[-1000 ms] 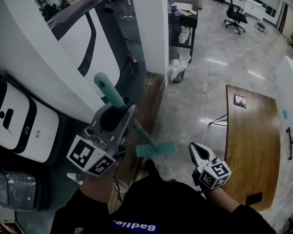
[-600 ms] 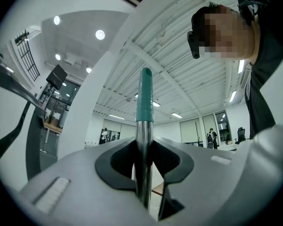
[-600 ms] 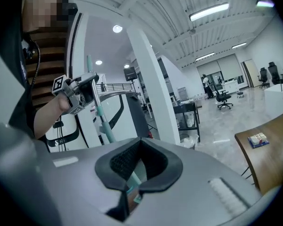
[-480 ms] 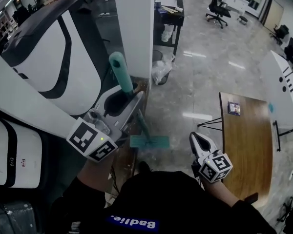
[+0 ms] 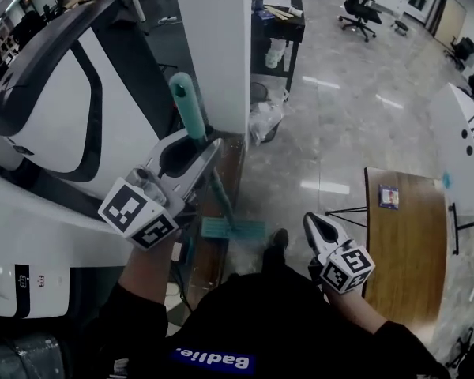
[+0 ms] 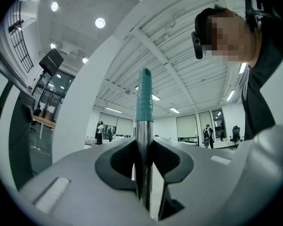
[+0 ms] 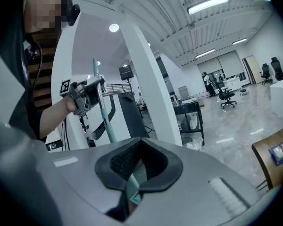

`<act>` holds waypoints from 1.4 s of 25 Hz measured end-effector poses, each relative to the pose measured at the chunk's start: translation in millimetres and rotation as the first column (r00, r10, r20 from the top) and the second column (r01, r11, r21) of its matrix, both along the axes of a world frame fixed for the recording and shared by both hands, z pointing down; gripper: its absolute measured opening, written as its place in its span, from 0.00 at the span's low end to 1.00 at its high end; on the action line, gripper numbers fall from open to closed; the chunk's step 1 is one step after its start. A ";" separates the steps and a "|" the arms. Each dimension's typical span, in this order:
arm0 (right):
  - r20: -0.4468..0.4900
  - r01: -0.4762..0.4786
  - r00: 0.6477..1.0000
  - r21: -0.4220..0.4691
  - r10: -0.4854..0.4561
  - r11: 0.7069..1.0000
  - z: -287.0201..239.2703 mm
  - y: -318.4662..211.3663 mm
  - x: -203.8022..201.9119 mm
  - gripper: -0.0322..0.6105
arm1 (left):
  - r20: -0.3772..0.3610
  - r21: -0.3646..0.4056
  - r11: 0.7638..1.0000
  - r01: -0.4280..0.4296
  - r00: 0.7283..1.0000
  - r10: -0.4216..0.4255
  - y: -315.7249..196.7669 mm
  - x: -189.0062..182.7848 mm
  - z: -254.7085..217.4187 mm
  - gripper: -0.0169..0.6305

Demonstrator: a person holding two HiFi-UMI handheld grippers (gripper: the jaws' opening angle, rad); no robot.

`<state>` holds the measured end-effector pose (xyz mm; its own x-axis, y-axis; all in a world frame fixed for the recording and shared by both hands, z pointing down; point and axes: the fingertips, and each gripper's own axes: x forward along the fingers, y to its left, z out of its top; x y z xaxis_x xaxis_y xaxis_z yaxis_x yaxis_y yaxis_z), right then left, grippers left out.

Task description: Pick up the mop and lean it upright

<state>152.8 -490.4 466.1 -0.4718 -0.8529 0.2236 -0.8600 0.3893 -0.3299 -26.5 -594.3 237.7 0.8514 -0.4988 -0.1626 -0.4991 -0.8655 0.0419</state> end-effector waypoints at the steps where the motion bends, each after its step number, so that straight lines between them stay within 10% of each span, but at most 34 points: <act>1: 0.005 0.017 1.000 0.003 -0.017 1.000 2.7 -11.6 2.8 0.06 | 0.004 0.000 1.000 0.004 1.000 -0.004 -8.5 0.7 1.8 0.20; 15: 0.013 0.247 0.969 -0.008 -0.247 0.969 10.4 -208.1 63.0 0.06 | 0.087 0.045 0.990 0.135 0.986 -0.139 -160.5 19.0 1.3 0.19; 35: -0.073 0.076 0.994 -0.045 -0.079 0.996 3.4 -393.9 49.0 0.06 | 0.100 -0.036 0.998 -0.060 0.993 0.063 -386.1 8.3 16.0 0.19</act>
<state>201.8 -884.2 469.5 -0.5169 -0.8035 0.2954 -0.8506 0.4430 -0.2833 -18.1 -980.5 253.8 0.8918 -0.4485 -0.0586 -0.4480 -0.8937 0.0232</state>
